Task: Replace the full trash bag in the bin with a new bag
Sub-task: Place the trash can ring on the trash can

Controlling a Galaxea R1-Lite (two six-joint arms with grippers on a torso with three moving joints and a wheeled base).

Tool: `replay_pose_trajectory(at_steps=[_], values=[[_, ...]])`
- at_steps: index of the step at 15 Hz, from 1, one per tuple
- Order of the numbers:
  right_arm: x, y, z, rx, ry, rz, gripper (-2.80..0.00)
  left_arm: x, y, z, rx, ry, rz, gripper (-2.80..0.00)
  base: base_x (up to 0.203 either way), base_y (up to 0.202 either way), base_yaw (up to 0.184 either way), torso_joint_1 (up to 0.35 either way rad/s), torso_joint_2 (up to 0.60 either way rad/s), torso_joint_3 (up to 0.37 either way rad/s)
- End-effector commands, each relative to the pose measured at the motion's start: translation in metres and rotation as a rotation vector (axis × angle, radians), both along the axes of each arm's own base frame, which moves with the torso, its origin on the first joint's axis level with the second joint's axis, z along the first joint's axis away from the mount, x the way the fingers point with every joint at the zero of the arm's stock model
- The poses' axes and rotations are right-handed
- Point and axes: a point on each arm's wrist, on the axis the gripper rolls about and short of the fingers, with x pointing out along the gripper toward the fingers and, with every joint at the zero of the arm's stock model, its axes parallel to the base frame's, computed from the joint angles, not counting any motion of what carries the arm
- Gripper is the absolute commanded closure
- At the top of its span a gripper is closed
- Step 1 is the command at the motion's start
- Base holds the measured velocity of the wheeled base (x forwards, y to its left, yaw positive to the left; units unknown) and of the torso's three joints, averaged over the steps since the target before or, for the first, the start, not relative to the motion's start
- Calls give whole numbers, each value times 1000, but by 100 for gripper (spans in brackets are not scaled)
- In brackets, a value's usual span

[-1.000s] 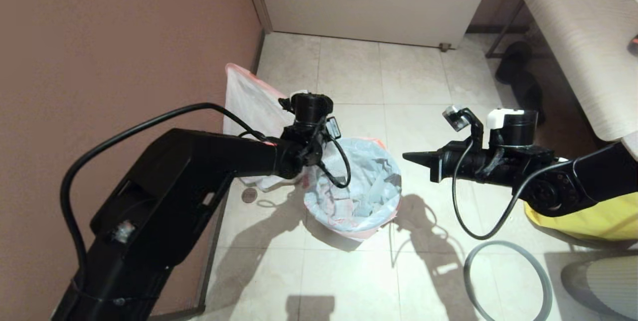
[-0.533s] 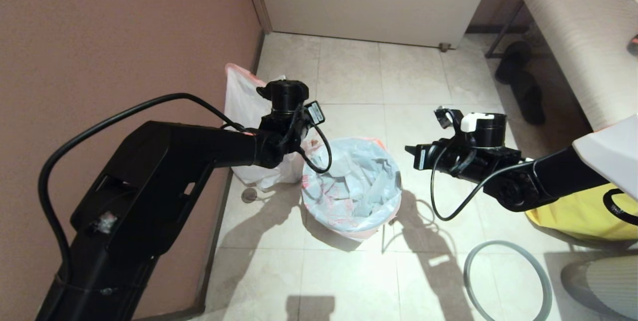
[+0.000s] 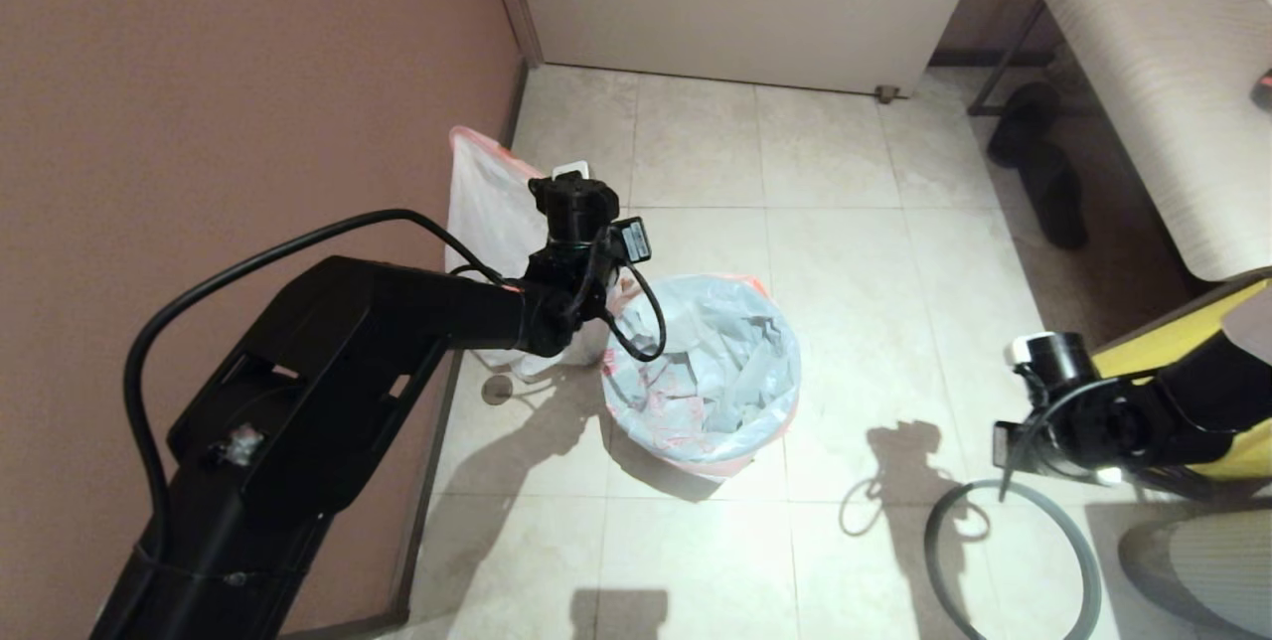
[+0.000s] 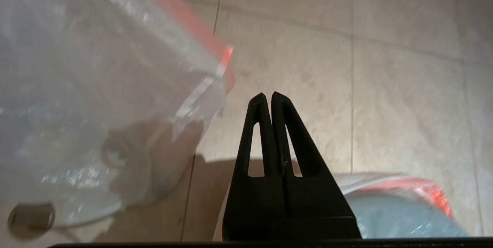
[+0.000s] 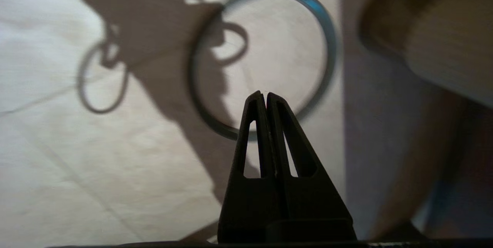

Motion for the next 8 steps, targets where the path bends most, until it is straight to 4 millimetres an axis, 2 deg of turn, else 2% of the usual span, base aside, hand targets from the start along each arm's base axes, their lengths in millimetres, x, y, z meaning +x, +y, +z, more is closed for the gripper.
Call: replay_pose_trajectory(at_steps=[1, 4, 6, 8], values=[[-27, -34, -16, -1, 91, -117, 0, -6, 2, 8, -12, 60, -28, 0, 0, 0, 0, 0, 0, 0], [-48, -94, -45, -21, 198, -235, 0, -19, 13, 35, -132, 153, -104, 0, 0, 0, 0, 0, 0, 0], [-56, -124, -61, -32, 264, -208, 0, -22, 16, 42, -137, 155, -108, 0, 0, 0, 0, 0, 0, 0], [-62, -153, -69, 57, 260, -114, 0, -27, 16, 41, -112, 207, -118, 0, 0, 0, 0, 0, 0, 0]])
